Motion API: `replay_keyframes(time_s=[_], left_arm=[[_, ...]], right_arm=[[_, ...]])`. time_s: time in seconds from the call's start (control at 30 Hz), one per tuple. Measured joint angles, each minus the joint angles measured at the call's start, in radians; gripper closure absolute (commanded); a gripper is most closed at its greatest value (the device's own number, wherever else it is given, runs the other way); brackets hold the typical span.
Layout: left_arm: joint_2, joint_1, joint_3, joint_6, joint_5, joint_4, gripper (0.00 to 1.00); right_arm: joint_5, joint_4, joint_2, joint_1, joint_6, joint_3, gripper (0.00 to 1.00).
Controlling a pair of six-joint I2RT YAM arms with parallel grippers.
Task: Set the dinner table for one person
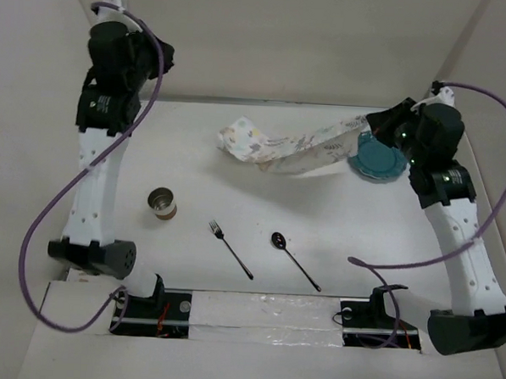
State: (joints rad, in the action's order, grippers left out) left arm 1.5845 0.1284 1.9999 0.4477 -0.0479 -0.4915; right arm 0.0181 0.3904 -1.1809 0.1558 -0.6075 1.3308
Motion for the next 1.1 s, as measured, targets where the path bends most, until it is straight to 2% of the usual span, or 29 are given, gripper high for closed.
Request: replay_keyframes(time_s=[0.13,0.33,0.43,0.5,0.6,0.67,0.77,0.9,0.93,1.1], left_arm=[[-0.14,-0.002,0.082,0.031,0.0,0.036,1.0],[-0.159,0.009,0.108,0.049,-0.029,0.056,1.0],[-0.083,0.101,-0.011,0.051,-0.062,0.086,1.0],[-0.018,0.172,-0.072,0.048,-0.087,0.083,0.94],[0.166,0.276,-0.13,0.045,-0.122,0.072,0.84],[0.261,0.325,-0.18,0.048,-0.157,0.07,0.75],[0.297,0.365,-0.271,0.056,-0.185,0.043,0.72],[0.264,0.325,-0.277,0.057,-0.18,0.046,0.71],[0.245,0.304,-0.277,0.055,-0.171,0.048,0.68],[0.146,0.195,-0.236,0.04,-0.077,0.048,0.65]], right_arm=[[-0.049,0.057,0.088,0.01,0.021,0.159,1.0],[-0.08,0.065,0.088,0.01,0.051,0.303,1.0],[-0.077,0.064,0.059,0.007,0.054,0.265,1.0],[-0.068,0.07,0.033,0.007,0.053,0.215,1.0],[-0.047,0.098,-0.034,0.007,0.05,0.173,1.0],[-0.031,0.103,-0.079,0.01,0.043,0.173,1.0],[-0.012,0.109,-0.155,0.037,0.03,0.219,1.0],[0.032,0.108,-0.305,0.112,0.006,0.425,1.0],[0.049,0.108,-0.343,0.133,-0.001,0.494,1.0],[0.173,0.081,-0.493,0.195,-0.037,0.874,1.0]])
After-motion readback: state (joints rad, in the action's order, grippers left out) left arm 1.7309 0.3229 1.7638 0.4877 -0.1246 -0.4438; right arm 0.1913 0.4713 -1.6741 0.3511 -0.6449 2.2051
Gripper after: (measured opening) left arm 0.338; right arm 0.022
